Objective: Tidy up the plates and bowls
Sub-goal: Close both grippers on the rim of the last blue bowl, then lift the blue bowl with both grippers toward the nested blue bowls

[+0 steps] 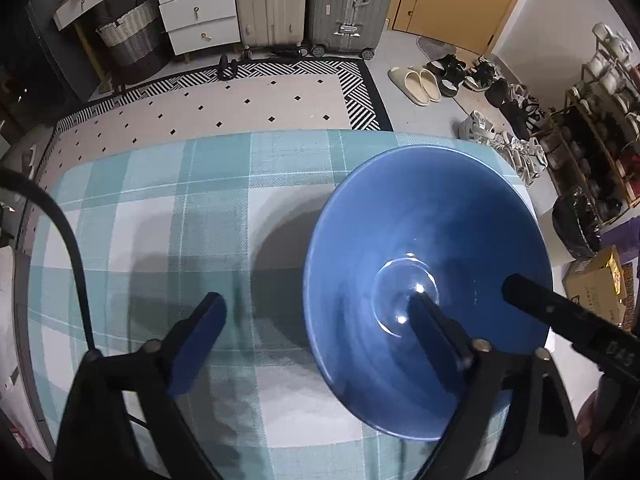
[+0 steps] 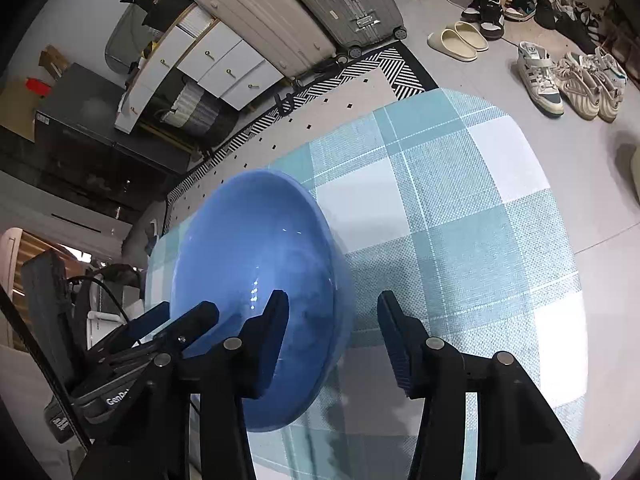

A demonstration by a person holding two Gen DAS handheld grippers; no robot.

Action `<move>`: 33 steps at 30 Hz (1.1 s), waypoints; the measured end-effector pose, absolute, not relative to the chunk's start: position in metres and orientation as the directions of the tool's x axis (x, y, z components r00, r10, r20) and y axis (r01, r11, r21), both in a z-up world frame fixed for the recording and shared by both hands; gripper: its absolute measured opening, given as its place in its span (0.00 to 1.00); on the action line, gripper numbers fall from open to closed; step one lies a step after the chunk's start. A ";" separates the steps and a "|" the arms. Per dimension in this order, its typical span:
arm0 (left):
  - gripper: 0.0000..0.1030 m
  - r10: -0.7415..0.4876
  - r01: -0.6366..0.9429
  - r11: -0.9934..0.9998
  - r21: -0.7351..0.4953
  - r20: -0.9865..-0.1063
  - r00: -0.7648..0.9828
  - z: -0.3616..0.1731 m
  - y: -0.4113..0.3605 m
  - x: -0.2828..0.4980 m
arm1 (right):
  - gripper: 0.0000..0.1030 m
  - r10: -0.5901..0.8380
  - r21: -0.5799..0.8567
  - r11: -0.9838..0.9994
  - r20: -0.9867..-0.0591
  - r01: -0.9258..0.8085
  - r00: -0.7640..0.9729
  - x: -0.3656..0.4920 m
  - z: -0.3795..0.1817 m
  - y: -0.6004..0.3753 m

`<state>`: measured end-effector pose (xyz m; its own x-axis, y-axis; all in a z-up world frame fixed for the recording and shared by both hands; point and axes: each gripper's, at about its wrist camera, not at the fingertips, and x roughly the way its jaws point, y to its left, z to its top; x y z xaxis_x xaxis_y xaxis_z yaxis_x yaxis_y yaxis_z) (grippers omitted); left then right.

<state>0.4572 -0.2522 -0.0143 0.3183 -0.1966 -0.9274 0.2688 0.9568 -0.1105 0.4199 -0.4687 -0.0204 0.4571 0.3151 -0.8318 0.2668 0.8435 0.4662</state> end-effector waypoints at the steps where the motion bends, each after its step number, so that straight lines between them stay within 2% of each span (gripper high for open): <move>1: 0.81 -0.201 0.270 0.956 -0.115 -0.927 0.317 -0.014 -0.252 0.457 | 0.33 0.310 0.455 0.850 -0.839 0.264 0.448 0.422 -0.022 -0.466; 3: 0.74 -0.215 0.267 0.955 -0.132 -0.926 0.311 -0.017 -0.251 0.458 | 0.32 0.308 0.449 0.854 -0.843 0.263 0.441 0.423 -0.026 -0.464; 5: 0.56 -0.226 0.262 0.953 -0.151 -0.931 0.288 -0.021 -0.251 0.460 | 0.29 0.307 0.446 0.854 -0.848 0.267 0.432 0.425 -0.029 -0.461; 6: 0.42 -0.234 0.261 0.951 -0.163 -0.935 0.267 -0.025 -0.251 0.462 | 0.26 0.303 0.442 0.855 -0.850 0.271 0.430 0.427 -0.030 -0.461; 9: 0.29 -0.254 0.257 0.948 -0.190 -0.936 0.245 -0.031 -0.250 0.463 | 0.23 0.278 0.416 0.865 -0.862 0.279 0.423 0.430 -0.032 -0.458; 11: 0.27 -0.259 0.248 0.948 -0.197 -0.932 0.251 -0.032 -0.248 0.462 | 0.22 0.264 0.405 0.864 -0.871 0.301 0.414 0.432 -0.034 -0.459; 13: 0.25 -0.267 0.244 0.947 -0.208 -0.932 0.243 -0.034 -0.246 0.463 | 0.15 0.263 0.408 0.859 -0.870 0.309 0.418 0.434 -0.035 -0.458; 15: 0.20 -0.272 0.248 0.945 -0.213 -0.933 0.237 -0.036 -0.245 0.462 | 0.14 0.262 0.411 0.857 -0.867 0.311 0.423 0.436 -0.036 -0.456; 22: 0.19 -0.309 0.245 0.936 -0.252 -0.923 0.229 -0.042 -0.245 0.462 | 0.08 0.257 0.394 0.859 -0.884 0.327 0.391 0.441 -0.051 -0.453; 25: 0.13 -0.320 0.258 0.930 -0.260 -0.920 0.226 -0.041 -0.248 0.460 | 0.08 0.240 0.382 0.870 -0.880 0.310 0.410 0.442 -0.046 -0.450; 33: 0.12 -0.332 0.247 0.929 -0.274 -0.913 0.238 -0.033 -0.242 0.458 | 0.06 0.227 0.367 0.878 -0.884 0.307 0.409 0.440 -0.043 -0.447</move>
<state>0.4575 -0.2415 -0.0334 0.2378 -0.3324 -0.9127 0.2471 0.9294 -0.2741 0.4404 -0.4470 -0.0434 0.4085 0.2266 -0.8842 0.3072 0.8781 0.3669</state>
